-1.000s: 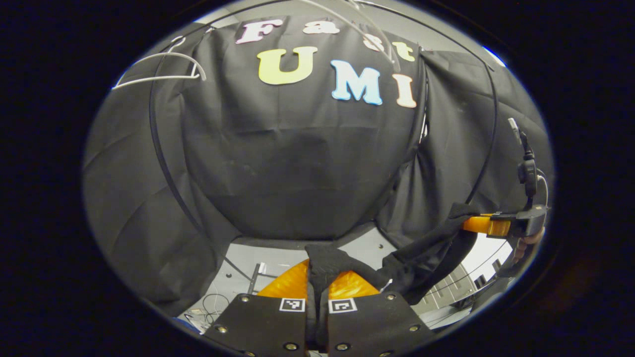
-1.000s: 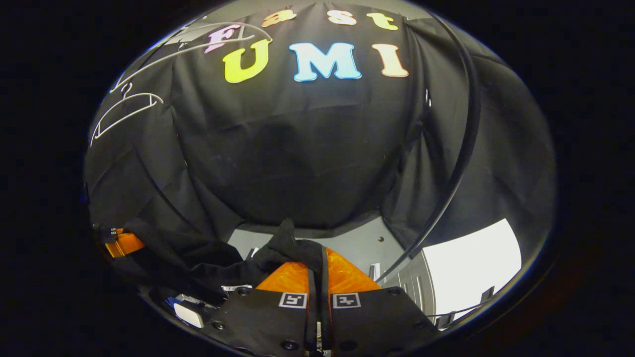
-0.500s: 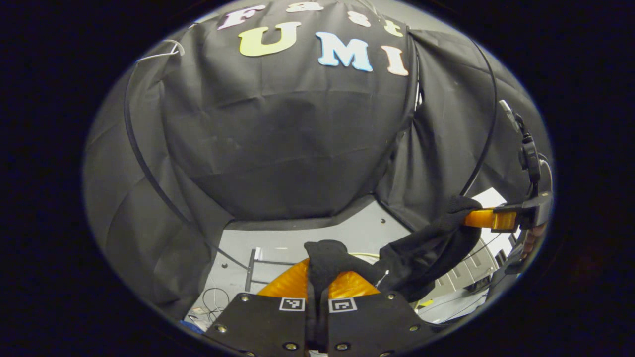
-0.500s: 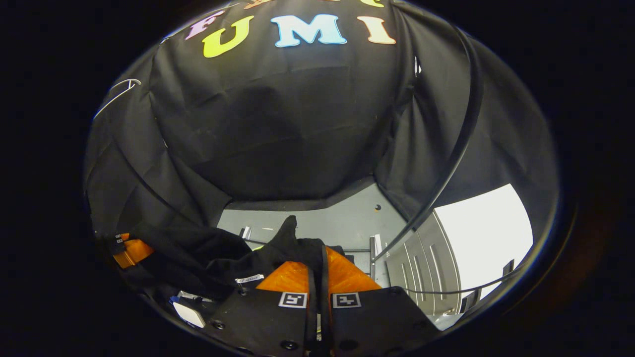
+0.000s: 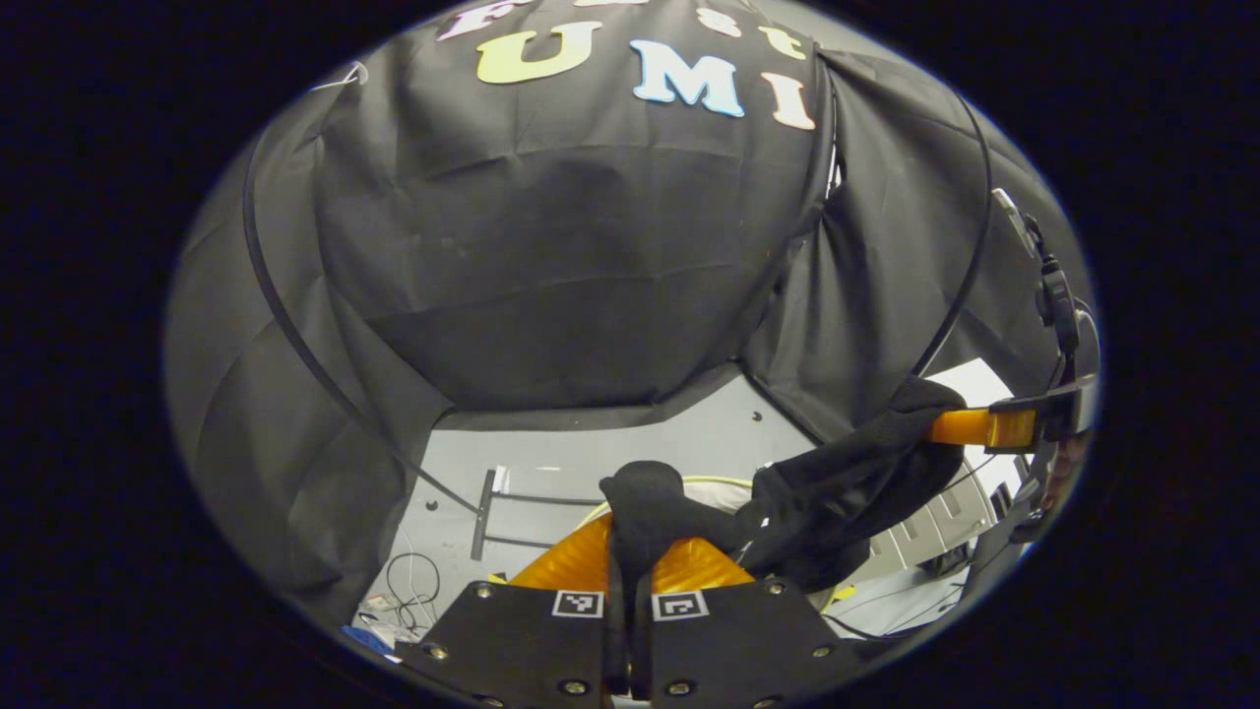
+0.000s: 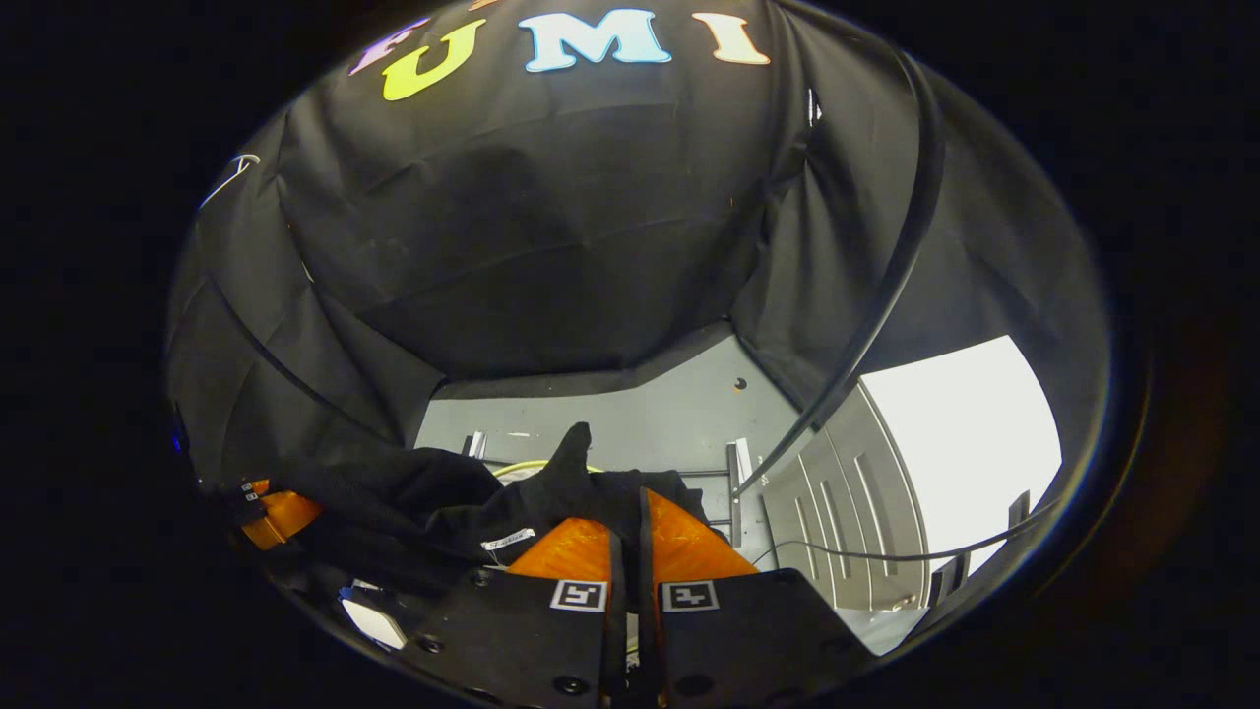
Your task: Grasp the clothes on the hanger with both hands and then place them into the laundry hamper below.
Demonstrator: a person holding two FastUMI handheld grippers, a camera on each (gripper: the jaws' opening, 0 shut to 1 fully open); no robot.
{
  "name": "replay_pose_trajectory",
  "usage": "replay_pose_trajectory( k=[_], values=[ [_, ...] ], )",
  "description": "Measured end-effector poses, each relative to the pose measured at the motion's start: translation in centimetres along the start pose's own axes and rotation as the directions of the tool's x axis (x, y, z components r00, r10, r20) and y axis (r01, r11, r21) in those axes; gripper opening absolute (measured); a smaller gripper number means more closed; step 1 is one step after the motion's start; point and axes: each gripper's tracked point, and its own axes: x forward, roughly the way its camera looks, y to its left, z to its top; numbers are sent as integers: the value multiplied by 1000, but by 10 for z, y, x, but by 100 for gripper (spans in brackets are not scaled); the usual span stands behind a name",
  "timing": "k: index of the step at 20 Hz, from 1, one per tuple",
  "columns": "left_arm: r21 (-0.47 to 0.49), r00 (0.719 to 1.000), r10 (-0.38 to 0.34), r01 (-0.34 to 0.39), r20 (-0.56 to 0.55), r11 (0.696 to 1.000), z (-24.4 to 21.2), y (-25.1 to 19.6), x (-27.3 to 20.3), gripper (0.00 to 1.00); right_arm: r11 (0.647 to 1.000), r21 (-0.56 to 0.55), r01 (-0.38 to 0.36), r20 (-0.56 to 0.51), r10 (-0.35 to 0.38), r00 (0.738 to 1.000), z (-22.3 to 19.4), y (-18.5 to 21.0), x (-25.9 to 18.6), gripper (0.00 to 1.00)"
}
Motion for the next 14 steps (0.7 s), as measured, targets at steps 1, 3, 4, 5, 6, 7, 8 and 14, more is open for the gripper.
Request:
replay_pose_trajectory(
  k=[1,3,4,5,6,7,8,14],
  values=[
    [-1,1000,-1,1,-2,1000,-2,1,1,3,1000,-2,1,-6,-1,1000,-1,0,0,9],
    [-2,1000,2,-2,-5,1000,-2,1,1,3,1000,-1,5,-12,-5,1000,-3,-1,-2,10],
    [-6,1000,6,-6,-8,1000,-4,1,1,3,1000,-1,7,-15,-7,1000,-6,-1,-2,10],
    [-16,1000,10,-10,-13,1000,-5,0,1,3,1000,1,0,-20,0,1000,-5,1,-3,10],
    [-25,1000,12,-13,-19,1000,-9,-1,-1,2,1000,0,1,-29,-1,1000,-9,3,-3,7],
    [-30,1000,15,-16,-22,999,-12,-2,-2,5,1000,-2,4,-36,-4,999,-12,4,-4,7],
    [-32,999,23,-24,-27,999,-16,-2,-3,5,1000,-5,3,-43,-3,999,-15,6,-5,16],
    [-75,999,29,-32,-42,997,-38,-6,-20,44,999,-13,-34,-72,33,997,-35,23,-20,61]
  ],
)
